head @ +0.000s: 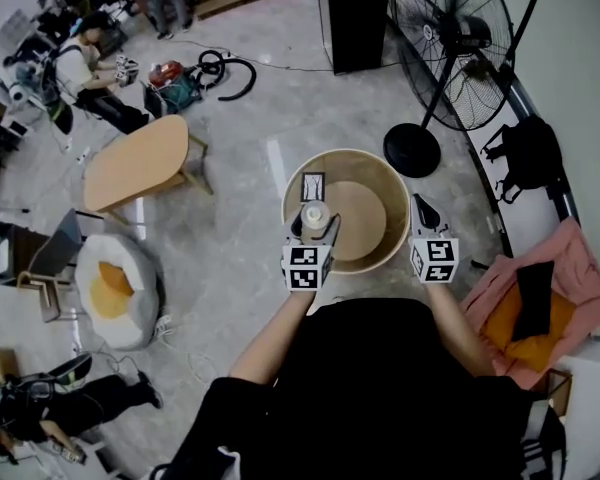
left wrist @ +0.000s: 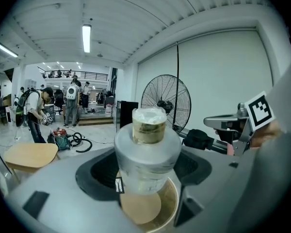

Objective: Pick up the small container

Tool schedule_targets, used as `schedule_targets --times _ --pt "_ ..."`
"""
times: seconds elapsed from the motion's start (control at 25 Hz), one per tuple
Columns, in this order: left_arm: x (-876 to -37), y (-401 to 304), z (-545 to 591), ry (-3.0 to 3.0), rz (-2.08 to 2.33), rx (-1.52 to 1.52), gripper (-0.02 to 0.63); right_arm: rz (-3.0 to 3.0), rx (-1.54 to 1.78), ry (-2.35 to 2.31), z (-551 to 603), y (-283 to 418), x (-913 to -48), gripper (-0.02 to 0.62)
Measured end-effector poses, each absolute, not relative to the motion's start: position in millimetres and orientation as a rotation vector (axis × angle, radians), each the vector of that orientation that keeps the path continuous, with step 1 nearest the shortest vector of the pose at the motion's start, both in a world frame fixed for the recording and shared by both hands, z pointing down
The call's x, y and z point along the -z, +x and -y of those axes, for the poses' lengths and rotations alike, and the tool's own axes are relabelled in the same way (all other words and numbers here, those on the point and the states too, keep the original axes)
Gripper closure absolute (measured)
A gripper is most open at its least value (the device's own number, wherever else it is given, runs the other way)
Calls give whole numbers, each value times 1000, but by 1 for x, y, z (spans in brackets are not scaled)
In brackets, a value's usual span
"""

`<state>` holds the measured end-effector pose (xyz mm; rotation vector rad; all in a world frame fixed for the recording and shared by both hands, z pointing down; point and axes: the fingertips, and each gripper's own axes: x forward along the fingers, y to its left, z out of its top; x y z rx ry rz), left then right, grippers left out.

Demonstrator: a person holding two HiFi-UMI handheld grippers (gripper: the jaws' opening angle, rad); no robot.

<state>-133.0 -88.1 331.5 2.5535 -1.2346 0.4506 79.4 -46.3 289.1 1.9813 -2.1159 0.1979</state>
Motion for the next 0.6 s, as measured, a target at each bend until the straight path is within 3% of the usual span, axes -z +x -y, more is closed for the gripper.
schedule_targets --times 0.6 --pt "-341 -150 73 2559 1250 -439 262 2148 -150 1983 31 55 -291 574"
